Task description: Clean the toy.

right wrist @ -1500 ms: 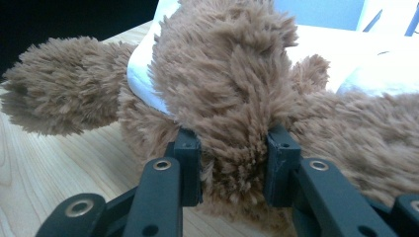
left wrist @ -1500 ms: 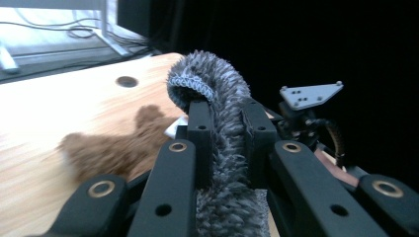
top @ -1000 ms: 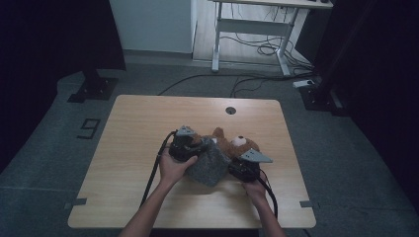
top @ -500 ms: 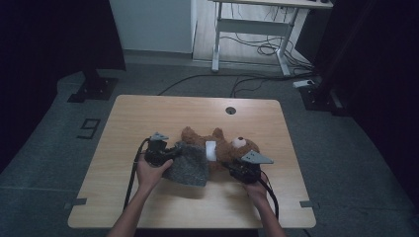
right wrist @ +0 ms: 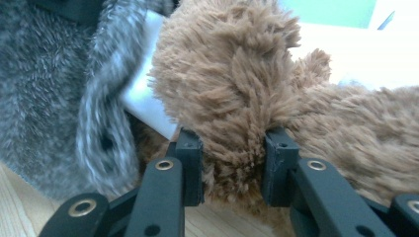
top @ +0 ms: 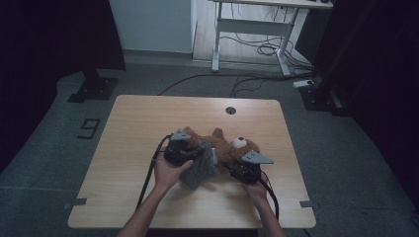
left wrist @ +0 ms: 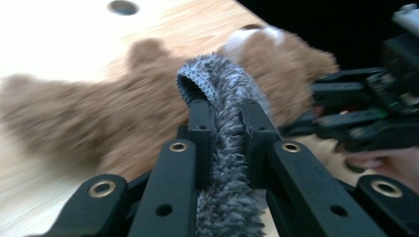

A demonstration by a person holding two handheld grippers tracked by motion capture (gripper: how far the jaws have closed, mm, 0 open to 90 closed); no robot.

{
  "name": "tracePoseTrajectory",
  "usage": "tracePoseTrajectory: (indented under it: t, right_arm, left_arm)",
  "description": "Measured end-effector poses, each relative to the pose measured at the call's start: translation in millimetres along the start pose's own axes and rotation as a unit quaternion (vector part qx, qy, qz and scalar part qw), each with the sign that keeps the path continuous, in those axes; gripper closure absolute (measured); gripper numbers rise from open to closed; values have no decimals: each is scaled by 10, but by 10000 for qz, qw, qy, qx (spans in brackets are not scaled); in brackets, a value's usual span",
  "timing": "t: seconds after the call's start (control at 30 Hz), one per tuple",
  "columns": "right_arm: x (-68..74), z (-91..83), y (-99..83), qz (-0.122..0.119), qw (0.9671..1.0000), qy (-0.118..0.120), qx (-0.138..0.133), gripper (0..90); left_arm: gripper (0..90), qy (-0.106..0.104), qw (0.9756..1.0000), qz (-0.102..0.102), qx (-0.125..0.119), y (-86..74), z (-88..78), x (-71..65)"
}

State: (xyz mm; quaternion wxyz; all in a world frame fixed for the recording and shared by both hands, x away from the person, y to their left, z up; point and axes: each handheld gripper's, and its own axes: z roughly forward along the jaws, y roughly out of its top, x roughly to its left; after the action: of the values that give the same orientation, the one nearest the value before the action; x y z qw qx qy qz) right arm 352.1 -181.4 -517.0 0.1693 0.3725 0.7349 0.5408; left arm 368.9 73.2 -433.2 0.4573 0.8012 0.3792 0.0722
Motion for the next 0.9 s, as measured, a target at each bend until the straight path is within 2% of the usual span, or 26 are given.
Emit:
tracePoseTrajectory:
  t: [0.13, 0.33, 0.43, 0.57, 0.63, 0.73, 0.9]
  right_arm:
    - [-5, -2, 0, 11, 10000, -12, 1, 678]
    - [-4, 2, -6, 40, 10000, -2, 24, 679]
    - [4, 6, -8, 14, 10000, 20, 40, 679]
    - [4, 2, -10, -16, 10000, 43, 54, 680]
    - [3, -3, -13, -15, 10000, 56, 68, 680]
    - [4, -12, -15, -20, 9999, 68, 76, 680]
    - [7, -13, -19, -14, 9999, 96, 82, 680]
  left_arm:
    - [777, -30, 9999, 125, 83, 57, 196, -127]
    - [775, 53, 9997, -145, 182, -14, 341, 25]
    - [775, 131, 9996, -185, 162, -67, 301, 83]
    - [774, 369, 9991, -139, 178, -118, 220, 168]
    - [773, 558, 9981, -33, 262, -155, 170, 231]
    - [775, 902, 9952, -26, 386, -245, 65, 378]
    - [778, 1050, 9926, -372, 494, -508, -89, 659]
